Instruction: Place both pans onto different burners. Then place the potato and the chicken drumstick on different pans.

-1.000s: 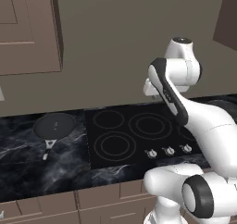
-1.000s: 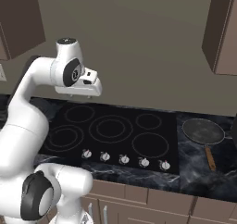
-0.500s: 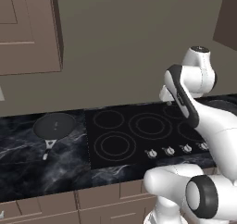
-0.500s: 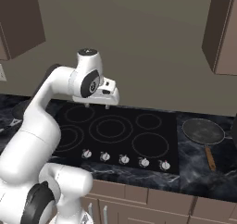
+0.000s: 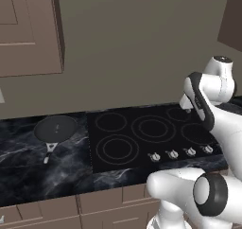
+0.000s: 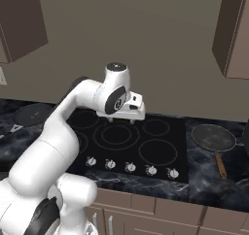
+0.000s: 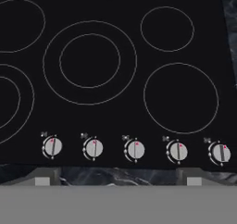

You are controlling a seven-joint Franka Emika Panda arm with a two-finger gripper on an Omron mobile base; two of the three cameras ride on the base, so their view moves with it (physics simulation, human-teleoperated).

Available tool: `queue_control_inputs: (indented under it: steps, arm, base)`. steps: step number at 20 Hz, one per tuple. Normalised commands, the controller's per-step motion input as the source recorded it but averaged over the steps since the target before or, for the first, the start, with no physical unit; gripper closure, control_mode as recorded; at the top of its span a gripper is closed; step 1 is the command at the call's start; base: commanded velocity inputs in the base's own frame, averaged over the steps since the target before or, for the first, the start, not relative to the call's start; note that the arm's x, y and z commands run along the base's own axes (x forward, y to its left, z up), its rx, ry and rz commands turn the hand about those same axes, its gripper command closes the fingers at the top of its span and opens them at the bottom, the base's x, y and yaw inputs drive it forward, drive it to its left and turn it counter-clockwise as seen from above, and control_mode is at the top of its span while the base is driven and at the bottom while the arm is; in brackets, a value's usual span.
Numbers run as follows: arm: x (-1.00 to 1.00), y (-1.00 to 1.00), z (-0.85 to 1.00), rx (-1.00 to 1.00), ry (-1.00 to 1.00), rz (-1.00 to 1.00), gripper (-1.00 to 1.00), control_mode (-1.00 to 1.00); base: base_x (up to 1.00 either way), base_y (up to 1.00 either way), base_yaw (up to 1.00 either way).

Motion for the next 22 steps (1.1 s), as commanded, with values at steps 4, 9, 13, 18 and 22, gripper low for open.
queue_control_inputs:
  steps: [4,9,13,18,22]
  arm:
    - [0.00,-0.63,-0.28,0.00,0.00,0.00,-1.00,-1.00]
    - [0.00,-0.65,-0.17,0.00,0.00,0.00,-1.00,-1.00]
    - [0.00,-0.65,-0.15,0.00,0.00,0.00,-1.00,-1.00]
    - [0.00,-0.56,-0.16,0.00,0.01,0.00,-1.00,-1.00]
    - [0.01,-0.53,-0.21,0.00,0.00,0.00,-1.00,-1.00]
  base:
    - [0.00,0.00,0.00]
    - [0.00,0.00,0.00]
    - [0.00,0.00,0.00]
    - [0.00,0.00,0.00]
    - [0.00,0.00,0.00]
